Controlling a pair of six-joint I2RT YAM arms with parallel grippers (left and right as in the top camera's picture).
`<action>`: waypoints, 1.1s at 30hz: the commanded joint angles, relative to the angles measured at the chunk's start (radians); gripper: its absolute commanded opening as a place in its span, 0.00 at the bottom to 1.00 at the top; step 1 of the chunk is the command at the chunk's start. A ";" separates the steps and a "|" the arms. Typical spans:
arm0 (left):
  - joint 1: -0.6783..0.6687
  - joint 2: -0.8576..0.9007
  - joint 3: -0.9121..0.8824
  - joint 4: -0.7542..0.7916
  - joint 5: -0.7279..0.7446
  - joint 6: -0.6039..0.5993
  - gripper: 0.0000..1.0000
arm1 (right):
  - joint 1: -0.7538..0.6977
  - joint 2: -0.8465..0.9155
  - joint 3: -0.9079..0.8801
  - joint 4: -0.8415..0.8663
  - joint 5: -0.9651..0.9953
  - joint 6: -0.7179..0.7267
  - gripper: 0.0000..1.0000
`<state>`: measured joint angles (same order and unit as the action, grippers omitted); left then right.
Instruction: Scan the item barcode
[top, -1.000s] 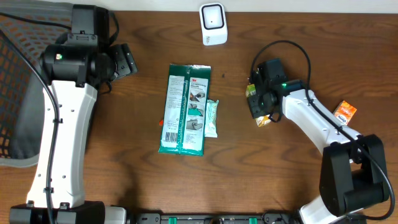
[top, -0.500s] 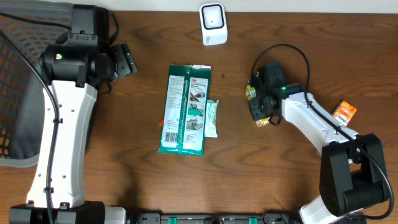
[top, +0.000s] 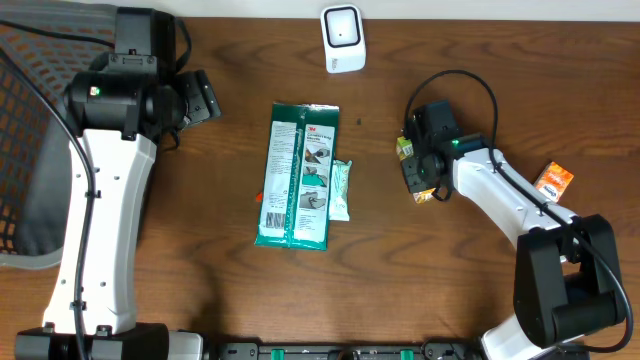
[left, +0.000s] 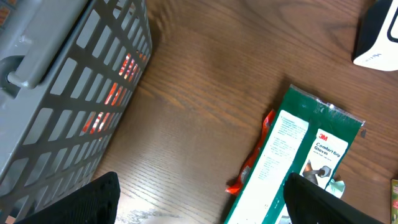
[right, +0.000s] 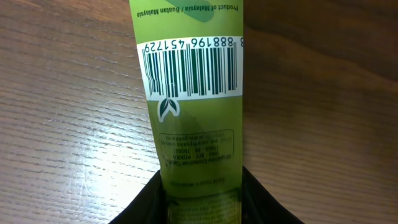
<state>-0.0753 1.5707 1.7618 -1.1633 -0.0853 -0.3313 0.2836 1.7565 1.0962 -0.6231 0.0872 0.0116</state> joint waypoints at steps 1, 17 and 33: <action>0.003 0.003 0.005 -0.003 -0.013 0.017 0.85 | -0.013 -0.031 -0.004 0.006 0.082 0.002 0.27; 0.003 0.003 0.005 -0.003 -0.013 0.017 0.84 | 0.020 -0.082 -0.014 -0.045 0.208 0.003 0.25; 0.003 0.003 0.005 -0.003 -0.013 0.017 0.85 | 0.201 -0.081 -0.094 -0.031 0.204 0.098 0.24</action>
<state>-0.0753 1.5707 1.7618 -1.1633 -0.0853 -0.3313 0.4484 1.6947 1.0218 -0.6605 0.3027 0.0689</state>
